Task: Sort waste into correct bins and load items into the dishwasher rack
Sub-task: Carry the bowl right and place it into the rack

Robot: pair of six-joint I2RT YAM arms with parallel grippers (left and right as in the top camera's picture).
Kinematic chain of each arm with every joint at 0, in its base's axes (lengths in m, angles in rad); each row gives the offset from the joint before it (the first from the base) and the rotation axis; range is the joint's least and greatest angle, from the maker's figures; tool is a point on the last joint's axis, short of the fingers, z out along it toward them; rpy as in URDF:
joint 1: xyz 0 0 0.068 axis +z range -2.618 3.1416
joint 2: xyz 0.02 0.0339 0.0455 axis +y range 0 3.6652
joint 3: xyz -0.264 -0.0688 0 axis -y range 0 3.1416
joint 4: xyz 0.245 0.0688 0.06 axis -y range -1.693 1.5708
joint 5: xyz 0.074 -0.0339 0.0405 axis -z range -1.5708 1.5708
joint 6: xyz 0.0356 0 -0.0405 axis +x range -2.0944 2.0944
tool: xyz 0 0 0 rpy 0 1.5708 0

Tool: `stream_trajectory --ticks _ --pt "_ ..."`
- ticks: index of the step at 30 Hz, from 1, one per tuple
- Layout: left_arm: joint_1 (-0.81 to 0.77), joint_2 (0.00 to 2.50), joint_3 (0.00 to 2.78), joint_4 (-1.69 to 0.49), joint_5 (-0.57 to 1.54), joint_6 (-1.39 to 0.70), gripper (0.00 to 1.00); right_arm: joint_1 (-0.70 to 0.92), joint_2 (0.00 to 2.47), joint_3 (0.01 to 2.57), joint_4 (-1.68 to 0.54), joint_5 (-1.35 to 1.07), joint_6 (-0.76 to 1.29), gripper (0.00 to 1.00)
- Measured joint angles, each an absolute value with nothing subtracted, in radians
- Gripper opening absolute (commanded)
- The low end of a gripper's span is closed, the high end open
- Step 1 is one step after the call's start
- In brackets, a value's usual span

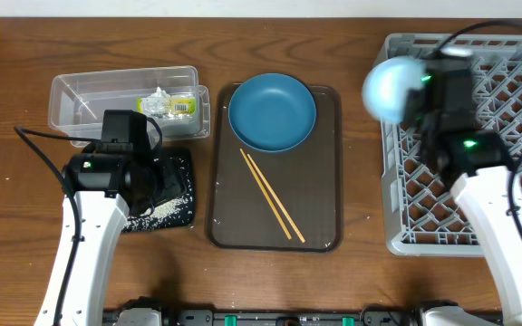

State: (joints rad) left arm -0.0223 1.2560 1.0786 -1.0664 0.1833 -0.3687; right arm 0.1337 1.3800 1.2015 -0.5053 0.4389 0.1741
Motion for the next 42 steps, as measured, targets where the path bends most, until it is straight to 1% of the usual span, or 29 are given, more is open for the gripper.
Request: stream_trajectory --ticks 7,12,18,24,29,34,38,42 --pt "-0.022 1.256 1.079 -1.066 0.183 -0.369 0.65 -0.071 1.403 1.201 -0.151 0.708 -0.029 0.01" --pt "-0.022 1.256 1.079 -1.066 0.183 -0.369 0.65 -0.179 1.455 1.204 0.067 0.781 -0.205 0.01" --pt "-0.022 1.256 1.08 -1.066 0.184 -0.369 0.65 -0.296 1.594 1.205 0.208 0.839 -0.4 0.01" --pt "-0.022 1.256 1.08 -1.068 0.184 -0.369 0.66 -0.385 1.755 1.205 0.318 0.883 -0.506 0.01" --pt "-0.022 1.256 1.08 -1.069 0.184 -0.369 0.65 -0.419 1.847 1.205 0.373 0.894 -0.59 0.01" --pt "-0.022 1.256 1.08 -1.069 0.183 -0.369 0.66 -0.423 1.922 1.205 0.365 0.899 -0.61 0.01" --pt "-0.022 1.256 1.08 -1.069 0.184 -0.369 0.66 -0.406 1.933 1.212 0.311 0.899 -0.567 0.02" --pt "-0.022 1.256 1.08 -1.069 0.183 -0.369 0.66 -0.371 1.933 1.217 0.216 0.925 -0.49 0.09"
